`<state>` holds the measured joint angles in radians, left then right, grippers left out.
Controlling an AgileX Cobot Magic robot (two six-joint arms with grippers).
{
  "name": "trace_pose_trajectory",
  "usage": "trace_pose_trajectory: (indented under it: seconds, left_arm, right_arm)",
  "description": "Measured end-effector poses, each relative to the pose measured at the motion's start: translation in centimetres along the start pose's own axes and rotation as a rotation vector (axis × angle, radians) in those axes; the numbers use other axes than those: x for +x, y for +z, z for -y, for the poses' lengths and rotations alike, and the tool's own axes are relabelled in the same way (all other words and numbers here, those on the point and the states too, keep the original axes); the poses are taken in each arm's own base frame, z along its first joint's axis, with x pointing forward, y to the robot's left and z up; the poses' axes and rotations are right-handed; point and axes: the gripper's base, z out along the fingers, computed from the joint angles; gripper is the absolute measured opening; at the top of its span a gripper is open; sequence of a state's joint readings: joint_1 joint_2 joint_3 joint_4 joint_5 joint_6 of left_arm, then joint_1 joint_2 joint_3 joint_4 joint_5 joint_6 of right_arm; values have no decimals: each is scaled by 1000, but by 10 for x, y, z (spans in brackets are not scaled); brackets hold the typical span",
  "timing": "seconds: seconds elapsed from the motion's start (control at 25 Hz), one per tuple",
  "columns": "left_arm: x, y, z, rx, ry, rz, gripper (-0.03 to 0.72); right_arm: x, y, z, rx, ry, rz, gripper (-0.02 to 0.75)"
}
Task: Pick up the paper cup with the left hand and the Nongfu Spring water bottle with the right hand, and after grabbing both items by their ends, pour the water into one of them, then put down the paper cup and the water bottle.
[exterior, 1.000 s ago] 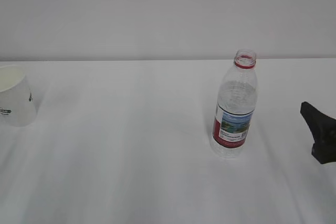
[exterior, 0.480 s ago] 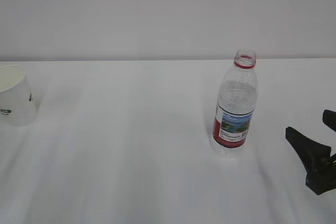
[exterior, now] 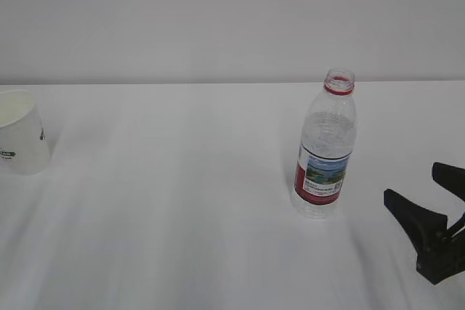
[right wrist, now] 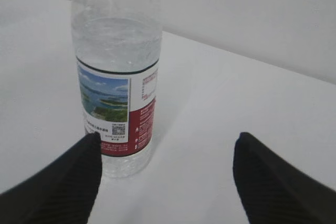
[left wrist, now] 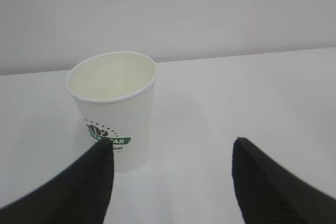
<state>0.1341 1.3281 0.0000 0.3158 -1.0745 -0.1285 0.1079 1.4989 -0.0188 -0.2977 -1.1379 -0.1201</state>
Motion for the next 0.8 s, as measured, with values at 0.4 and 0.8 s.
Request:
trace_pose_trajectory:
  seconds: [0.4,0.8]
  left_arm:
    - [0,0,0,0,-2,-3,524]
    - [0,0,0,0,-17,-3,524]
  right_arm:
    - [6,3,-8,-95,-24,-31,588]
    - [8,15,-14,-198,-16,-37,617]
